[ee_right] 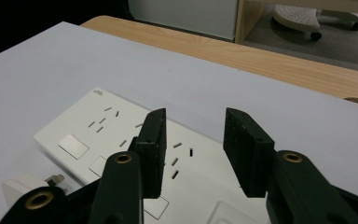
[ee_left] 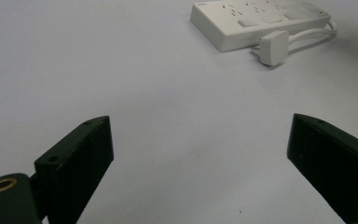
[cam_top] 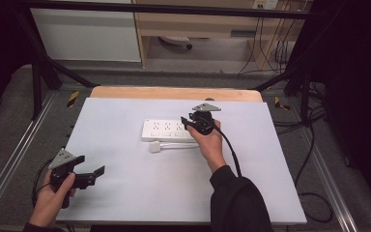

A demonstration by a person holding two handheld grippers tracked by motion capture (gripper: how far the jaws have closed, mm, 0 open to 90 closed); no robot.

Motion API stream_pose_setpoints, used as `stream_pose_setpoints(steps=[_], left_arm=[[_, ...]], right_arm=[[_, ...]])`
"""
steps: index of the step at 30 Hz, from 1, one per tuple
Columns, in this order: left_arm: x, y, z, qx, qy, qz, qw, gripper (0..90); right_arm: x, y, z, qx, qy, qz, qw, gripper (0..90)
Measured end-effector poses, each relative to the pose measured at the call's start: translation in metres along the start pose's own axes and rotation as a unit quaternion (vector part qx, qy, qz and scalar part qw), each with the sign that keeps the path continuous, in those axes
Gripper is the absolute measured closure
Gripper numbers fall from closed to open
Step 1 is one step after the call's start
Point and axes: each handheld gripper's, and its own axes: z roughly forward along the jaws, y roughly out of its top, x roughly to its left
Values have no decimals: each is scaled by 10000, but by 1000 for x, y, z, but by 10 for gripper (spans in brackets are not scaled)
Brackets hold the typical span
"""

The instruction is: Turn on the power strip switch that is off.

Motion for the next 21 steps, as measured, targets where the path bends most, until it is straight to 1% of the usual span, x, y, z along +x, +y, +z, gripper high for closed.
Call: stream_pose_setpoints(steps=[3,11,16,21], left_arm=[[0,0,0,3,-4,-1,10000,71],[0,0,0,-2,-4,7,10000,71],[0,0,0,-4,-6,7,10000,71],[0,0,0,-5,-6,8,10000,71]], right_arm=[[1,-2,2,24,17,0,10000,629],[5,-5,8,22,25,-111,9999,696],[7,-9,11,45,22,-123,9999,724],[11,-12,14,24,115,-163,9998,746]])
